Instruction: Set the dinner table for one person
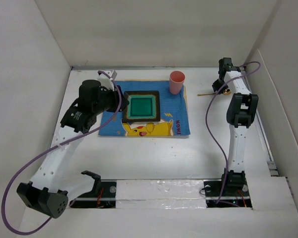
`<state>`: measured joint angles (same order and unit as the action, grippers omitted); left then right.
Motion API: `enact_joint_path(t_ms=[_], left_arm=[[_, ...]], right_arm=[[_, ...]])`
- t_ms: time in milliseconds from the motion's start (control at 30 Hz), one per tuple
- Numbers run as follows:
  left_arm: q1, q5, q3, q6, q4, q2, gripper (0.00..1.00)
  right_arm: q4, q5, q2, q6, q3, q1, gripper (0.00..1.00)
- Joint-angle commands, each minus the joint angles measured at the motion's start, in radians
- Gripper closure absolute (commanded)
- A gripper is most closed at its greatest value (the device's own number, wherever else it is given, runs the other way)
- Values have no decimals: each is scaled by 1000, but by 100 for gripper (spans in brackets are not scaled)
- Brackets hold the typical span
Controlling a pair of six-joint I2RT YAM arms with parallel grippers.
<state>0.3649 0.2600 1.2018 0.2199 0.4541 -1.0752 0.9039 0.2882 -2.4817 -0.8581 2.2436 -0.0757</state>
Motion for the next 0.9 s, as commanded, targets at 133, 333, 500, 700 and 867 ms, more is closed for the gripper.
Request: enact_joint_path(t_ms=[133, 333, 500, 700, 867], left_arm=[[2, -77, 71, -42, 74, 81, 68], [2, -31, 22, -11, 31, 103, 68], [2, 4, -34, 27, -31, 97, 69], [2, 41, -47, 84, -95, 34, 69], [2, -16, 11, 139, -114, -17, 68]], right_arm=[[133, 23, -42, 28, 80, 31, 88], [88, 63, 56, 79, -107, 40, 100], [-163, 77, 317, 163, -485, 50, 100], [-338, 8, 651, 217, -740, 50, 100], [-385, -95, 931, 286, -844, 169, 100]])
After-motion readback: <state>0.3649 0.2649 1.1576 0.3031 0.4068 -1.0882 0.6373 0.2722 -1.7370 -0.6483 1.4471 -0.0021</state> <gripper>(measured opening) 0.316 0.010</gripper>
